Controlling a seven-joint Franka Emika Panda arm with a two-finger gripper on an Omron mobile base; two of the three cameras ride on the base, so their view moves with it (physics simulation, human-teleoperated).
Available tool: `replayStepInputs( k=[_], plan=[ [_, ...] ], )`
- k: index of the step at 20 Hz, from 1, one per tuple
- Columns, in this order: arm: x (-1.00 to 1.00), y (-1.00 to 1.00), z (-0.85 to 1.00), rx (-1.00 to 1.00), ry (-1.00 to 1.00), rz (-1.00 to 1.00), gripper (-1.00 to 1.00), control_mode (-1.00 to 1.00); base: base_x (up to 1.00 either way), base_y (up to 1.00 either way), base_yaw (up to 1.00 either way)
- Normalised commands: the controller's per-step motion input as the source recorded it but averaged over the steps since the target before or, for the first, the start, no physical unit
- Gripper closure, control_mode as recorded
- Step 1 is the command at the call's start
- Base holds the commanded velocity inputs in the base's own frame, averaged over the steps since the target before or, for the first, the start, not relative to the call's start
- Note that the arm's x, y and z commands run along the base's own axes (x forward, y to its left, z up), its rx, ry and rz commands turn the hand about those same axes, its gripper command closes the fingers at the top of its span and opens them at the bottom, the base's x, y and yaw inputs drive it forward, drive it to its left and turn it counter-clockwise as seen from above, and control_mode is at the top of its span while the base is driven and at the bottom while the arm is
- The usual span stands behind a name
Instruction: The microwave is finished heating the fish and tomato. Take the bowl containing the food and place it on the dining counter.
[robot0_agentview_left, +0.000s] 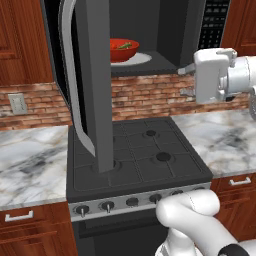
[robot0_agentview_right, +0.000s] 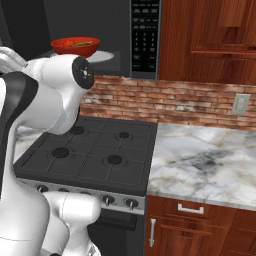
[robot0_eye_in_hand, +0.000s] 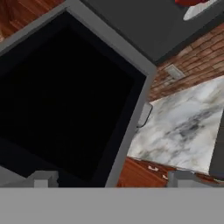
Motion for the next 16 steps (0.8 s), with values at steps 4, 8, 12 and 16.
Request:
replayStepInputs(
  k=[4, 8, 12, 16],
  plan=[
    [0.42, -0.74, 0.09, 0.02, 0.12, -0.48, -1.00, -1.00, 0.00, 0.00, 0.00],
    [0.87, -0.18, 0.00, 0.00, 0.10, -0.26, -1.00, -1.00, 0.00, 0.00, 0.00],
    [0.26, -0.06, 0.00, 0.04, 0.11, 0.00, -1.00, -1.00, 0.00, 0.00, 0.00],
    [0.92, -0.01, 0.00, 0.05, 0.12, -0.04, -1.00, -1.00, 0.00, 0.00, 0.00]
  ],
)
